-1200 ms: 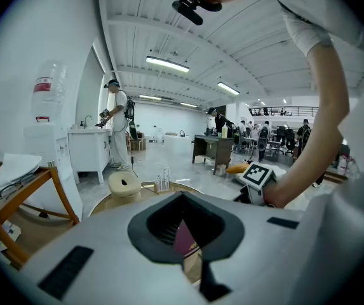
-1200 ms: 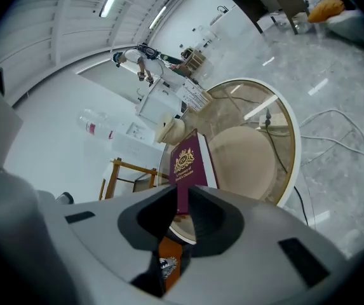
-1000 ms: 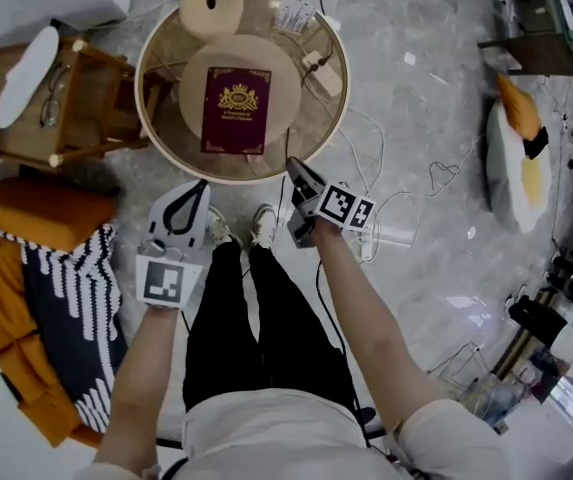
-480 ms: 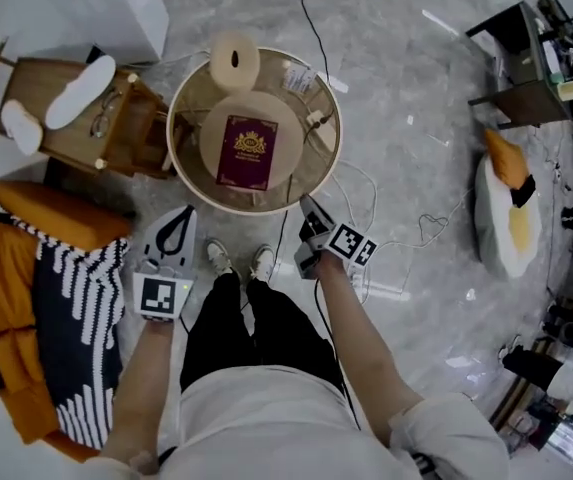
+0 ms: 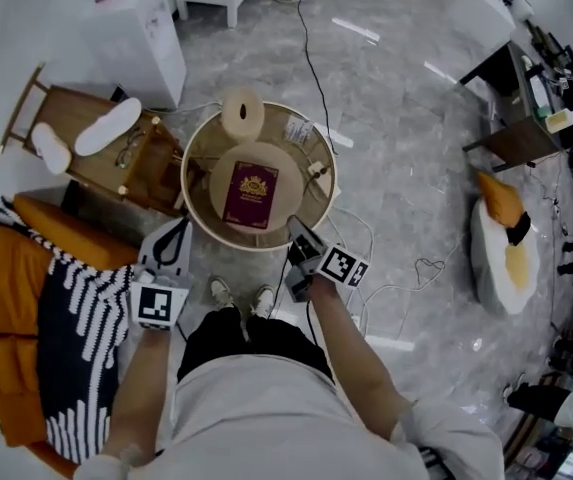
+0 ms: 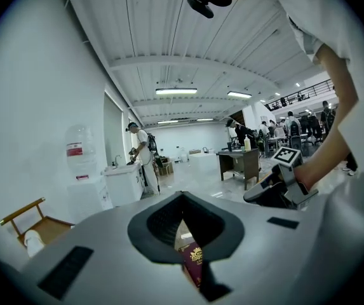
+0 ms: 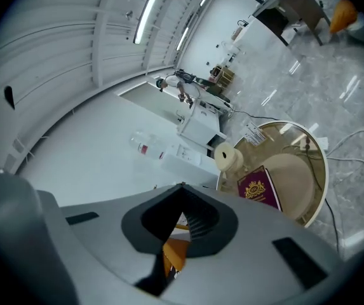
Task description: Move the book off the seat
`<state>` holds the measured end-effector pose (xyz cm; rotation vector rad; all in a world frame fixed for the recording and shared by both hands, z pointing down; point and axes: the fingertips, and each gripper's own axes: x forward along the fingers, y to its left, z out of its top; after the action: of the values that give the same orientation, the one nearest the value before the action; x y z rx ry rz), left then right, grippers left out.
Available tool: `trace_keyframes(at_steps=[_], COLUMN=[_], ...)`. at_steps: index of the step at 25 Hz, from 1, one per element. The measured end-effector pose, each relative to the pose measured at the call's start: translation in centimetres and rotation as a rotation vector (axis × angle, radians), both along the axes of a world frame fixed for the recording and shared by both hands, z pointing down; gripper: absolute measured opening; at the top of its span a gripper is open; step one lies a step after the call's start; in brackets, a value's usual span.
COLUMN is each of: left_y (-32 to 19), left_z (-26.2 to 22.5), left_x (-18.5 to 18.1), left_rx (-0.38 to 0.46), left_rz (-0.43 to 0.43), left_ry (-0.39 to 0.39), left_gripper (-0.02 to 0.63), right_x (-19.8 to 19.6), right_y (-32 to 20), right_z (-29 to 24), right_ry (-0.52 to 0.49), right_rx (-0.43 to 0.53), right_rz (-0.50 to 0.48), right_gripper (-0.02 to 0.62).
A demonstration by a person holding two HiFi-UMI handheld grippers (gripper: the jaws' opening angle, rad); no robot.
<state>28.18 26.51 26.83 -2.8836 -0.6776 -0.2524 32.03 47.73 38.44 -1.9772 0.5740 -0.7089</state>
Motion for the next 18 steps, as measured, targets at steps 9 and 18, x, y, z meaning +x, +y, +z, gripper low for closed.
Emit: trace_keyframes(at_steps=[9, 18], left_y=[-1.5, -3.7], left_z=[-4.4, -8.9], left_x=[-0.2, -1.0], left_rx=[-0.002, -0.015], left_rz=[-0.040, -0.066], left_ry=[0.086, 0.169], left_gripper=[0.017, 0.017], right_x=[0.7, 1.2], right_y=[-0.9, -1.4], right_z=[-9.0, -16.0], right_ry=[0.186, 0.345], right_rx=[0.001, -0.001], right_rz=[-0.072, -0.096], right_gripper=[0.023, 0.023])
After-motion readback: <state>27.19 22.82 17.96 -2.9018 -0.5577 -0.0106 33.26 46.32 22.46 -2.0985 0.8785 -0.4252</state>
